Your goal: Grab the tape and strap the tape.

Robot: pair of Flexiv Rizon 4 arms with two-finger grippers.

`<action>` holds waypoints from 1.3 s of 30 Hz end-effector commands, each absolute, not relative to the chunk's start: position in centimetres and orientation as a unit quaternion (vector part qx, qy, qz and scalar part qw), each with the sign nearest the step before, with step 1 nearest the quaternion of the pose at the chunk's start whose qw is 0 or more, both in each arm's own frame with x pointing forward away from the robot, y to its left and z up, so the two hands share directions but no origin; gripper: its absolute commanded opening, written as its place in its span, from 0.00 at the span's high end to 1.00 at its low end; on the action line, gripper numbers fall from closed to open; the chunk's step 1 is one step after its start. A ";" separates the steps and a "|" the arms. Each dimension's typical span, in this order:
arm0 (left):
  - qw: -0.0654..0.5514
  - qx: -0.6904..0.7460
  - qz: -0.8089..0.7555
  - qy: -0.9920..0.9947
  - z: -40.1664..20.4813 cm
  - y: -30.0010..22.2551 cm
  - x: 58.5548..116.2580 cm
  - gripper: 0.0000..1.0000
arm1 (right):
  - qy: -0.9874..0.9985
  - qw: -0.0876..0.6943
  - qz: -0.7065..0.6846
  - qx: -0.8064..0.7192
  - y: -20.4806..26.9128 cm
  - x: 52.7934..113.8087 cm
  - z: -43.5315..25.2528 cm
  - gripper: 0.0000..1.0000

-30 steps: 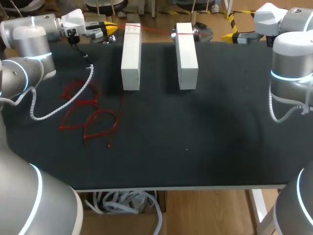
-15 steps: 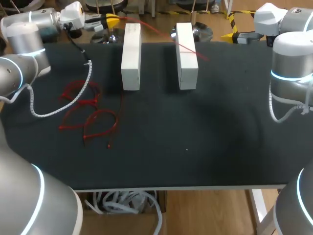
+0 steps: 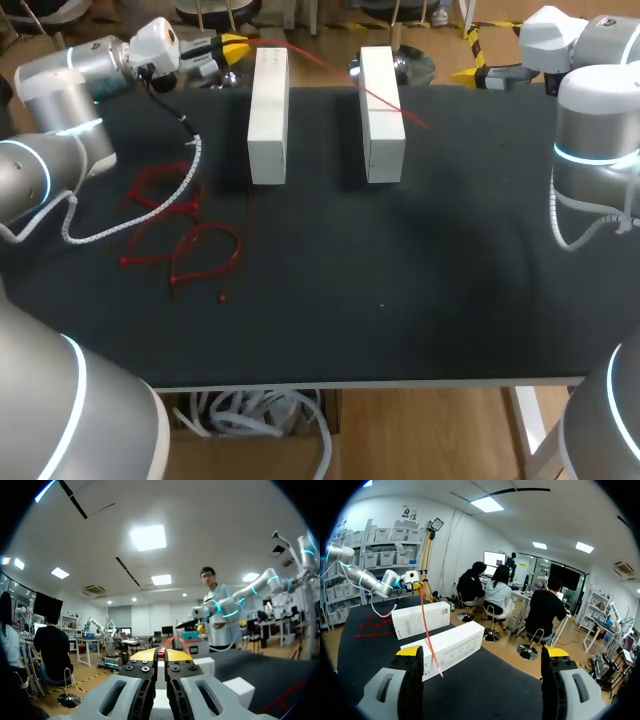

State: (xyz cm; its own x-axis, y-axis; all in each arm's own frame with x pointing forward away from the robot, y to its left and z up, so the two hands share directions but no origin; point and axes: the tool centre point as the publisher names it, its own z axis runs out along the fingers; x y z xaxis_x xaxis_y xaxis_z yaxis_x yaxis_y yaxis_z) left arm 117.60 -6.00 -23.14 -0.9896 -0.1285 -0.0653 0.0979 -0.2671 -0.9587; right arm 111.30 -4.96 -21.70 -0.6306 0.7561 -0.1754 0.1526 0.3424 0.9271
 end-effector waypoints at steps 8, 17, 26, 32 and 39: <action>0.108 -0.067 -0.788 0.602 -22.3 -6.5 115.6 1.00 | 0.760 0.307 0.488 0.299 -5.0 111.4 -21.7 0.00; 0.108 -0.067 -0.788 0.602 -22.3 -6.5 115.6 1.00 | 0.760 0.307 0.488 0.299 -5.0 111.4 -21.7 0.00; 0.103 -0.062 -0.793 0.597 -22.2 -6.5 115.7 1.00 | 0.760 0.307 0.488 0.299 -5.0 111.4 -21.7 0.00; 0.065 -0.030 -0.848 0.525 -21.5 -7.8 115.2 1.00 | 0.760 0.307 0.488 0.299 -5.0 111.4 -21.7 0.00; 0.059 -0.031 -0.877 0.476 -19.9 -9.2 113.9 1.00 | 0.760 0.307 0.488 0.299 -5.0 111.4 -21.7 0.00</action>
